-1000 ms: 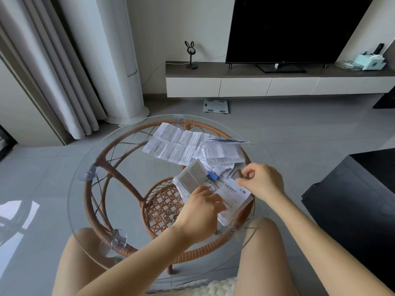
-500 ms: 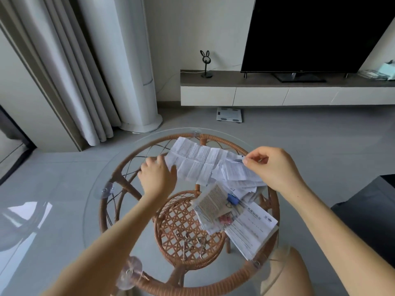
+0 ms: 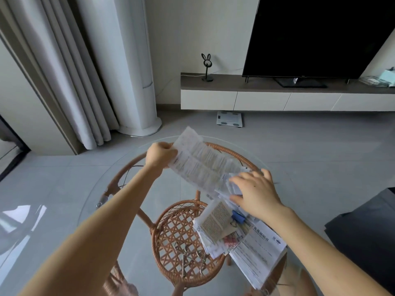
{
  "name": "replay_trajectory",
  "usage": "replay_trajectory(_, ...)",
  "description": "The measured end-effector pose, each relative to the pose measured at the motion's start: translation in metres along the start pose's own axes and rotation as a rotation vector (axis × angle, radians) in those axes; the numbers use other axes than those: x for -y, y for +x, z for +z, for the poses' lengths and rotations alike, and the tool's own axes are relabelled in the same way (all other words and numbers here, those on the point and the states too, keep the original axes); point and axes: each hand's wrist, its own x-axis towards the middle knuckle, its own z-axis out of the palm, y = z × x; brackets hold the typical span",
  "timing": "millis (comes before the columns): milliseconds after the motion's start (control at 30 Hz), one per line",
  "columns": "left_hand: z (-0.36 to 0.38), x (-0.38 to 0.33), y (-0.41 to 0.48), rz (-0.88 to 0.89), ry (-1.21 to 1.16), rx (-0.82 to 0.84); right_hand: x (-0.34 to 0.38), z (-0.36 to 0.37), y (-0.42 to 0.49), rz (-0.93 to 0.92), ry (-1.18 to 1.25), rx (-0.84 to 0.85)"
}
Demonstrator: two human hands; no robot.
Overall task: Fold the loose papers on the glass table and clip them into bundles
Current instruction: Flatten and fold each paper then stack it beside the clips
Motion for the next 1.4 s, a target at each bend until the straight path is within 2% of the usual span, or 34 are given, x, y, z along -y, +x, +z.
replay_trajectory(67,-0.01,-0.016,0.002,0.069,-0.054,-0.098,0.0,0.004,-0.001,-0.018,0.025,-0.008)
replay_trajectory(233,-0.049,-0.052,0.005,0.298,0.041,-0.406,-0.003,0.007,-0.002,-0.031,0.007,0.007)
replay_trajectory(300,-0.066,-0.065,-0.002,0.441,0.11,-0.544,-0.002,0.003,-0.001,-0.022,0.01,0.008)
replay_trajectory(367,-0.08,-0.07,-0.017,0.615,0.096,-0.594,0.001,-0.006,0.002,0.009,0.062,-0.034)
replay_trajectory(400,-0.087,-0.069,-0.029,0.73,0.108,-0.589,0.004,-0.012,0.003,0.014,0.108,-0.105)
replay_trajectory(467,-0.096,-0.06,-0.055,1.061,0.278,-0.565,0.015,-0.027,0.003,0.01,0.295,-0.312)
replay_trajectory(533,-0.1,-0.044,-0.081,1.377,0.471,-0.452,0.031,-0.042,-0.001,-0.001,0.562,-0.475)
replay_trajectory(633,-0.106,-0.003,-0.119,1.529,0.645,-0.22,0.059,-0.05,-0.016,-0.121,0.796,-0.521)
replay_trajectory(733,-0.116,0.045,-0.154,1.497,0.707,-0.089,0.081,-0.031,-0.04,-0.29,0.896,-0.358)
replay_trajectory(800,-0.122,0.072,-0.176,1.423,0.657,-0.028,0.09,-0.007,-0.057,-0.364,0.867,-0.218)
replay_trajectory(867,-0.124,0.096,-0.197,1.336,0.566,0.04,0.095,0.018,-0.072,-0.421,0.808,-0.171)
replay_trajectory(967,-0.127,0.128,-0.221,1.133,0.508,0.173,0.105,0.043,-0.097,-0.481,0.749,-0.125)
replay_trajectory(1100,-0.133,0.166,-0.22,0.826,0.697,0.363,0.108,0.065,-0.124,-0.493,0.726,-0.003)
replay_trajectory(1167,-0.134,0.176,-0.22,0.702,0.688,0.414,0.108,0.07,-0.136,-0.444,0.78,0.034)
replay_trajectory(1233,-0.132,0.178,-0.225,0.653,0.634,0.424,0.109,0.066,-0.147,-0.359,0.858,0.118)
replay_trajectory(1400,-0.116,0.185,-0.239,0.598,0.494,0.247,0.115,0.06,-0.152,-0.14,1.084,0.178)
